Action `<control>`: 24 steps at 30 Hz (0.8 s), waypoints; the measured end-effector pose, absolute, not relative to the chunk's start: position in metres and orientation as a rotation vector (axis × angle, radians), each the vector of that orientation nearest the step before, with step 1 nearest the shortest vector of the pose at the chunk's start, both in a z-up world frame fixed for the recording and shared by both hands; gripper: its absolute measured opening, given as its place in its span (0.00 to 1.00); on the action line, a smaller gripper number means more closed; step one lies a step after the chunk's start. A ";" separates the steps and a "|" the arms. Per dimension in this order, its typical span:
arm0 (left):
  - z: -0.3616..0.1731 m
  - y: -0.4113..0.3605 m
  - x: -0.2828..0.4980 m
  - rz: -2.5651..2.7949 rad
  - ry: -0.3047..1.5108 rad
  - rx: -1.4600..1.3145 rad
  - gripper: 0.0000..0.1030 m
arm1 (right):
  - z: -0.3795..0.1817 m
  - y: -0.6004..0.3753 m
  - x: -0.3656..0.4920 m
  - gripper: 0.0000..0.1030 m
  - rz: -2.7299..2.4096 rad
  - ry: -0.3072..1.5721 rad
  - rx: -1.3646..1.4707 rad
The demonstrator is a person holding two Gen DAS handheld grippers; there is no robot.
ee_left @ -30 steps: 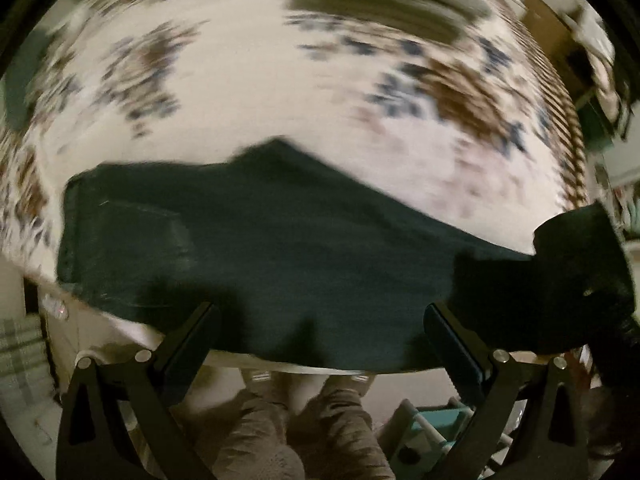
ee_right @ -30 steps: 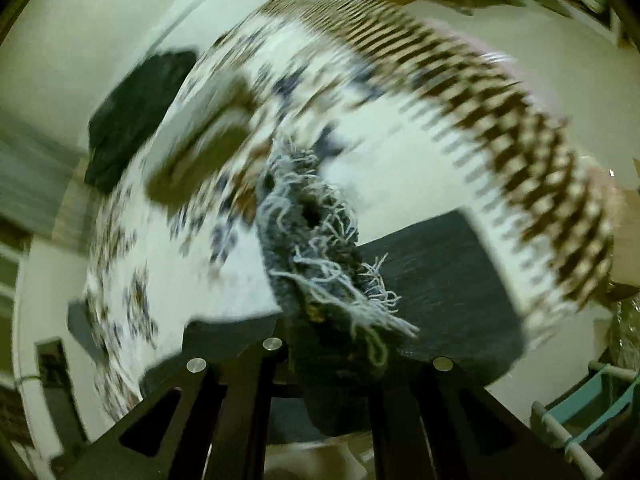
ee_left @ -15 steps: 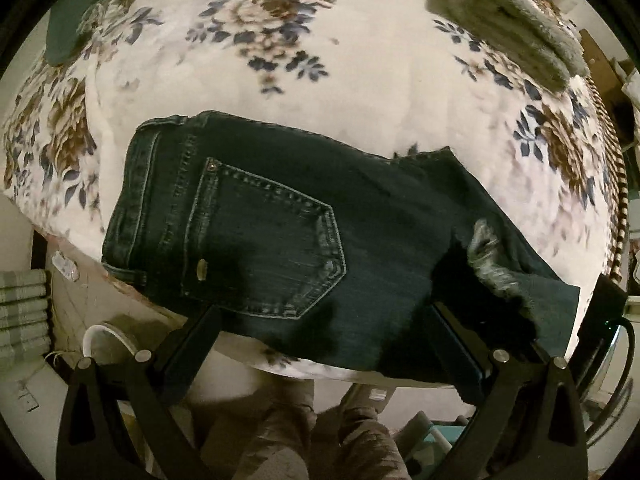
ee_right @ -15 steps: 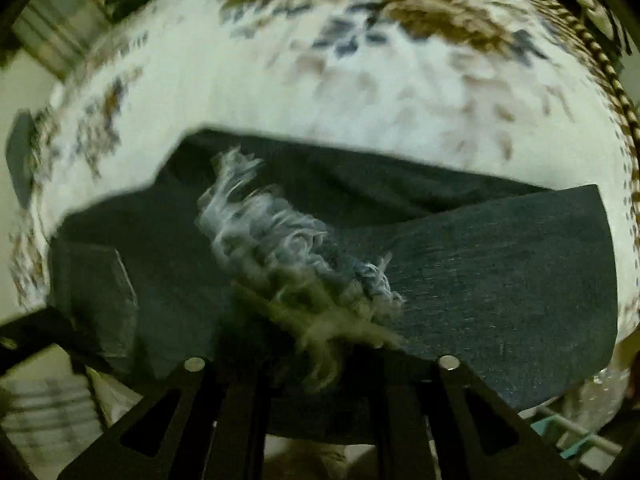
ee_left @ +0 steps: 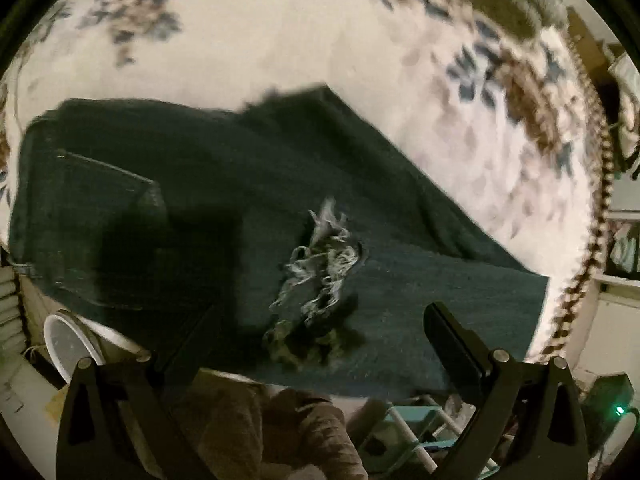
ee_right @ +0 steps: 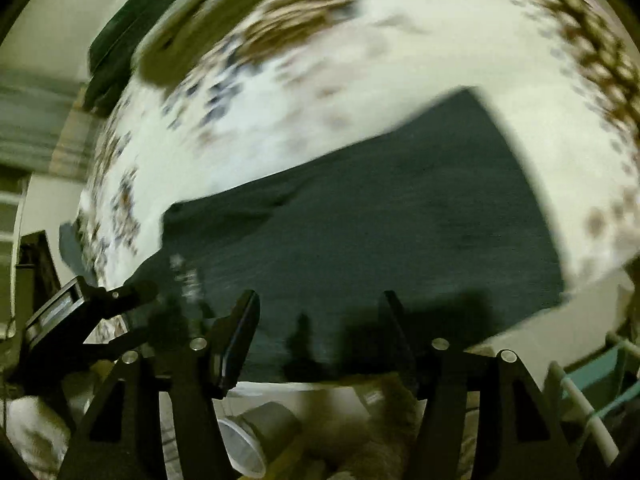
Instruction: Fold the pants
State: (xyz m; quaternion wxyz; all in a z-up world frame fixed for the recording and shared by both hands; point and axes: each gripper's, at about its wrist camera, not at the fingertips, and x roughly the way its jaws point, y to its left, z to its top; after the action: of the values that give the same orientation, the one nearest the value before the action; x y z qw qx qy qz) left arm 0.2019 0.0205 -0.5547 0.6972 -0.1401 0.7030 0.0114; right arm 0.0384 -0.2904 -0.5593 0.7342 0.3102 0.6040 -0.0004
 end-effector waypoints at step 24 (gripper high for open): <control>-0.568 -0.007 0.192 0.028 1.454 -0.096 0.05 | -0.563 -0.325 0.061 0.80 -0.118 1.441 0.440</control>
State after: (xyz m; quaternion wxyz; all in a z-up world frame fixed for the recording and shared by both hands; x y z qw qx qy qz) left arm 0.1915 -0.0066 -0.5677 0.7460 -0.0440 0.6643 0.0128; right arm 0.0607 -0.3249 -0.5634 0.7277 0.1996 0.6540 -0.0536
